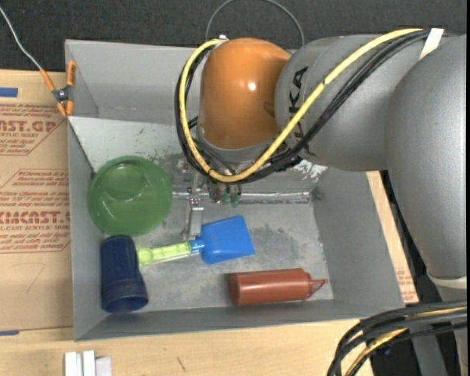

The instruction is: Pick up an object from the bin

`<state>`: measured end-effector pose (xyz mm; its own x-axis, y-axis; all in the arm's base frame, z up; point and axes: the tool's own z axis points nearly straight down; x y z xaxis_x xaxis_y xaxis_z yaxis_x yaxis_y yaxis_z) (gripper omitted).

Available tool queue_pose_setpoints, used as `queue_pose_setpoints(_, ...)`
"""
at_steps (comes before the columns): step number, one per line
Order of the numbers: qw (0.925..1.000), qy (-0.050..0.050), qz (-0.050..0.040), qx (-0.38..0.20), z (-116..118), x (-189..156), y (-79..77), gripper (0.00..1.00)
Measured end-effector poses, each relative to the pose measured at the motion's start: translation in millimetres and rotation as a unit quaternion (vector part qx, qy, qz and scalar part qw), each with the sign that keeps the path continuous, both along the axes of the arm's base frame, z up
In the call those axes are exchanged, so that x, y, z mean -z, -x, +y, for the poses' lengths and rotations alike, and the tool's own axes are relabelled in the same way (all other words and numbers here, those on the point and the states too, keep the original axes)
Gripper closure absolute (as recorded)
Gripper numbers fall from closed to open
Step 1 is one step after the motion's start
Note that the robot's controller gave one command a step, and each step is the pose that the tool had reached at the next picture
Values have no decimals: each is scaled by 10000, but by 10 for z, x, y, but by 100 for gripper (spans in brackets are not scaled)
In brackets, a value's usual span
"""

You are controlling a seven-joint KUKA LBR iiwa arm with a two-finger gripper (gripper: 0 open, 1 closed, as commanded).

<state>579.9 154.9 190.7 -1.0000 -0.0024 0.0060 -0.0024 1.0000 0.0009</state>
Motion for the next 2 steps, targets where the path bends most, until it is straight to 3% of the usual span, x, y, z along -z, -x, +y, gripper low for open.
queue_pose_setpoints(1, 10000, -5, -39, 12, -11, -50, -18, 0)
queue_pose_setpoints(2, 9978, -2, -1, -668, 149, 1227, 117, 0)
